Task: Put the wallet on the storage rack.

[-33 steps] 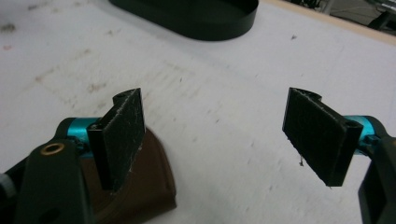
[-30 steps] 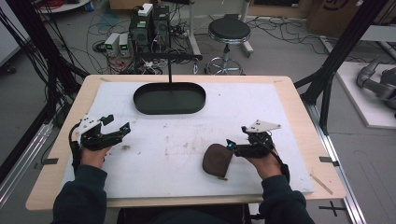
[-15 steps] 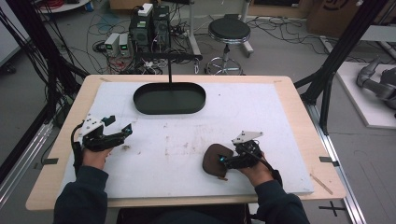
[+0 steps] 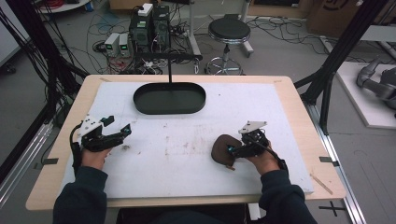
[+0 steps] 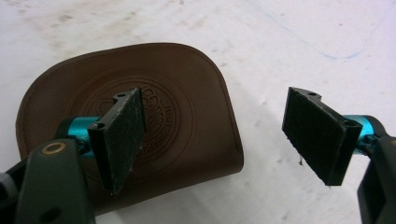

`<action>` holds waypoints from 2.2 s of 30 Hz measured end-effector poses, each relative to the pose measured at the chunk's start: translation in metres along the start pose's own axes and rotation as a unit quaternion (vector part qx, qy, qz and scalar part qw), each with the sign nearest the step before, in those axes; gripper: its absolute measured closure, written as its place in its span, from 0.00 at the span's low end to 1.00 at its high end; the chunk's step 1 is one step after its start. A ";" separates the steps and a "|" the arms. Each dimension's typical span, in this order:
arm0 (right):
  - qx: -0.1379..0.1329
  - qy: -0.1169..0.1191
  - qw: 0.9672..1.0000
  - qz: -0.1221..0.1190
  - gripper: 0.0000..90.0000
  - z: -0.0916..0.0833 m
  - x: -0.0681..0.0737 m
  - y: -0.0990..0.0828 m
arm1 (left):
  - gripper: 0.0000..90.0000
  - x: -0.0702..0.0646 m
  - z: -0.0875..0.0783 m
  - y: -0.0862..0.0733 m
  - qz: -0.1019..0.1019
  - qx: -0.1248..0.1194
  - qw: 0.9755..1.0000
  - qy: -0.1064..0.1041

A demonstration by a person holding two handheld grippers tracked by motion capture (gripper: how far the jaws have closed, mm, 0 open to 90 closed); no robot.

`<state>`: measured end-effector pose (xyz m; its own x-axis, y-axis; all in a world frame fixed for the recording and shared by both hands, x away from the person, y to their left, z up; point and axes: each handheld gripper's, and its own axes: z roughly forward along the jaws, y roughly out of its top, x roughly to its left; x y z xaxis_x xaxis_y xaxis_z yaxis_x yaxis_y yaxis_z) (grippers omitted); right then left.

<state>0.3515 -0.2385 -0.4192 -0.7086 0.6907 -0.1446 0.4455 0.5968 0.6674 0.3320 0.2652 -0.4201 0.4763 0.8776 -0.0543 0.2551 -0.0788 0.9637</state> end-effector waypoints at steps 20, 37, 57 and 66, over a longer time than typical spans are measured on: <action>-0.012 -0.060 0.986 0.154 0.26 0.005 -0.033 0.003 | 0.25 0.002 0.001 0.000 -0.006 -0.001 1.000 -0.001; 0.050 -0.051 0.997 0.014 0.31 0.004 -0.021 0.013 | 0.25 0.002 0.000 -0.001 -0.006 0.002 1.000 0.003; 0.005 0.085 0.978 0.193 0.30 0.008 -0.074 -0.032 | 0.27 -0.002 0.004 0.000 0.001 0.007 1.000 -0.005; 0.016 0.064 0.998 0.021 0.52 0.006 -0.078 -0.007 | 0.26 -0.001 0.003 -0.001 -0.001 0.007 1.000 -0.004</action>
<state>0.4069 -0.2939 -0.4175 -0.7521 0.6587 -0.0215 0.4919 0.5827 0.6469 0.3341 0.2625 -0.4214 0.4820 0.8743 -0.0574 0.2681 -0.0849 0.9596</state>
